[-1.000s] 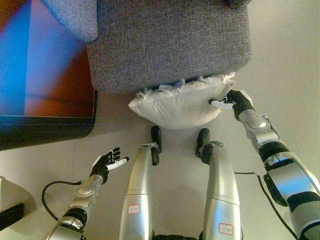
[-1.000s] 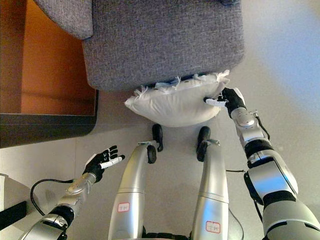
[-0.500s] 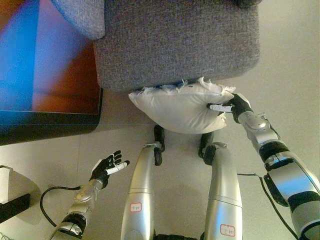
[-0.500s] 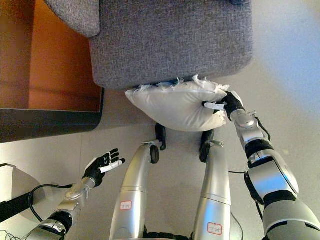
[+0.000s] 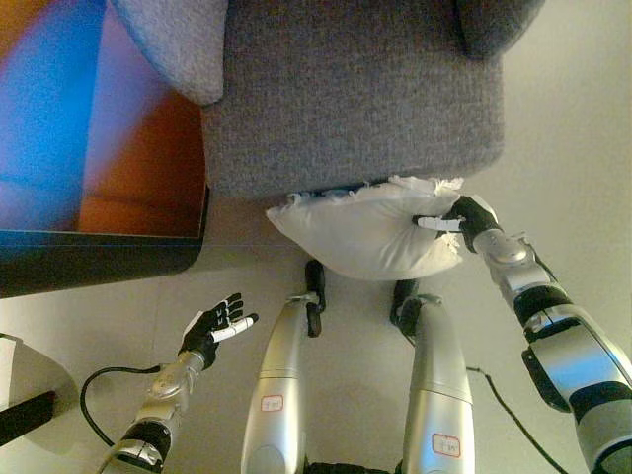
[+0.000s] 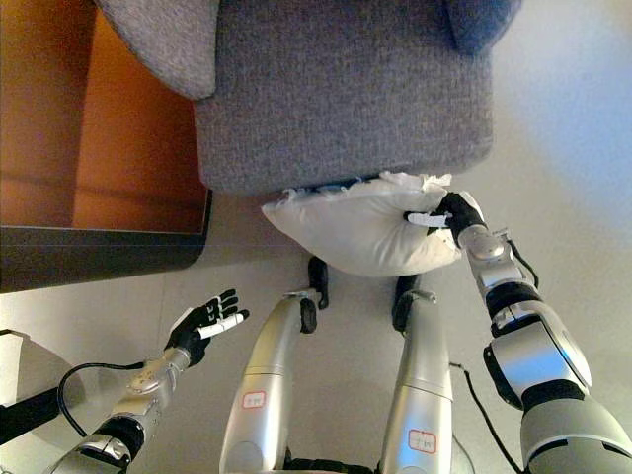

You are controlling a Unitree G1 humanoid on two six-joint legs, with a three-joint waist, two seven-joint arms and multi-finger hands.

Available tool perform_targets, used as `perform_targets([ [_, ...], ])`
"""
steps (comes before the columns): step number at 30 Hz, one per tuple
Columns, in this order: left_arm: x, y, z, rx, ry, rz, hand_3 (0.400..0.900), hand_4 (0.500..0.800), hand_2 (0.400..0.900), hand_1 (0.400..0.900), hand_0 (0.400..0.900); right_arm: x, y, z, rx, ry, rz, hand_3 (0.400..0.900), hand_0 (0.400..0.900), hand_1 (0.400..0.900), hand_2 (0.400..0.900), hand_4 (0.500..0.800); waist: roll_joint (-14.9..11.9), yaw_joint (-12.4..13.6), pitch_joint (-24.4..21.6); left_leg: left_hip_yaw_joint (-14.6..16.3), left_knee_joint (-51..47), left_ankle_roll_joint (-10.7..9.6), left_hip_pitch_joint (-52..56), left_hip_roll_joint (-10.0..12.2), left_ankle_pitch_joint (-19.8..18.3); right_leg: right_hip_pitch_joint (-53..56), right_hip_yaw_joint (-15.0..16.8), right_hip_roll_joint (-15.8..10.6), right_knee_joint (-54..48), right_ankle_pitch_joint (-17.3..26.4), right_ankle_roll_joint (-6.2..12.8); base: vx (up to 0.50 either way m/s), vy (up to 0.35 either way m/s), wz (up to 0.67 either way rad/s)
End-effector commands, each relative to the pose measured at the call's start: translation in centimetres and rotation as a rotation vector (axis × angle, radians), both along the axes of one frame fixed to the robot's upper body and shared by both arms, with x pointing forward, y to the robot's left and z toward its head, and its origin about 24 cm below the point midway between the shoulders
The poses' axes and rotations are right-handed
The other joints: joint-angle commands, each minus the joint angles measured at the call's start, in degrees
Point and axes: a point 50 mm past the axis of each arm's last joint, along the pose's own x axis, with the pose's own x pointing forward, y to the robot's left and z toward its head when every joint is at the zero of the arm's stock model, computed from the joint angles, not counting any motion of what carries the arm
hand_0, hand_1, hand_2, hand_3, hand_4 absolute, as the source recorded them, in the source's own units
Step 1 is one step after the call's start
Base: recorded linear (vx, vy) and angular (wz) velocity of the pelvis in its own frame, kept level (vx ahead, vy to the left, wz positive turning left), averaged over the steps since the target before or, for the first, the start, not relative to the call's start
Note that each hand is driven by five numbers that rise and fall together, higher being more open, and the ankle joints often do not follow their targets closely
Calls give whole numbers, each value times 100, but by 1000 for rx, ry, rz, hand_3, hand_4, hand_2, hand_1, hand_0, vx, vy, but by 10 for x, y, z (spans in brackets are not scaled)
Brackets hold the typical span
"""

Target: Pick up the pillow and put it on the sofa.

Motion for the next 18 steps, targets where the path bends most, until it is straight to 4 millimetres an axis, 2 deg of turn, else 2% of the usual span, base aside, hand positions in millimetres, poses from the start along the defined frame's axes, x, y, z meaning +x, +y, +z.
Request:
perform_targets([
  [1, -15, 32, 1, 81, 39, 64, 900, 800, 900, 900, 900, 13, 0, 54, -38, -214, 43, 400, 400, 400, 400, 500, 38, -39, 9, 419, -146, 55, 768, -47, -468, 983, 22, 143, -1351, 383, 231, -6, -8, -11],
  [5, -24, 35, -6, 116, 113, 52, 900, 800, 900, 900, 900, 5, 1, 27, -63, -147, 54, 400, 400, 400, 400, 500, -230, 60, -211, 392, -695, 74, 1520, -167, -376, 1895, -228, 61, -2044, 513, 334, 70, 2, -14],
  [9, -44, 41, -20, 132, 210, 54, 900, 800, 900, 900, 900, -4, 4, 8, -117, -70, 108, 400, 400, 400, 400, 500, -485, 78, -604, 465, -1293, 71, 2299, -180, -288, 2750, -369, 45, -2812, 678, 489, 147, 72, -22],
  [12, -62, 43, -32, 133, 290, 68, 900, 800, 900, 900, 900, -11, 17, -4, -173, -27, 205, 400, 400, 400, 400, 500, -670, 33, -935, 534, -1760, 55, 2892, -148, -192, 3365, -431, 38, -3333, 806, 606, 179, 115, -34],
  [14, -77, 44, -42, 129, 355, 93, 900, 800, 900, 900, 900, -16, 33, -8, -204, -1, 294, 400, 400, 400, 400, 500, -817, -25, -1240, 598, -2133, 37, 3355, -121, -140, 3854, -478, 50, -3739, 896, 706, 214, 112, -44],
  [16, -89, 43, -49, 123, 408, 117, 900, 800, 900, 900, 900, -24, 49, -10, -238, 2, 378, 400, 400, 400, 400, 500, -962, -100, -1543, 693, -2509, 50, 3799, -96, -106, 4245, -483, 41, -4074, 1012, 837, 180, 91, -43],
  [18, -97, 44, -53, 116, 438, 138, 900, 800, 900, 900, 900, -30, 56, -6, -275, -4, 423, 400, 400, 400, 400, 500, -1059, -155, -1746, 777, -2743, 60, 4115, -56, -100, 4497, -491, 20, -4254, 1095, 936, 118, 80, -39],
])
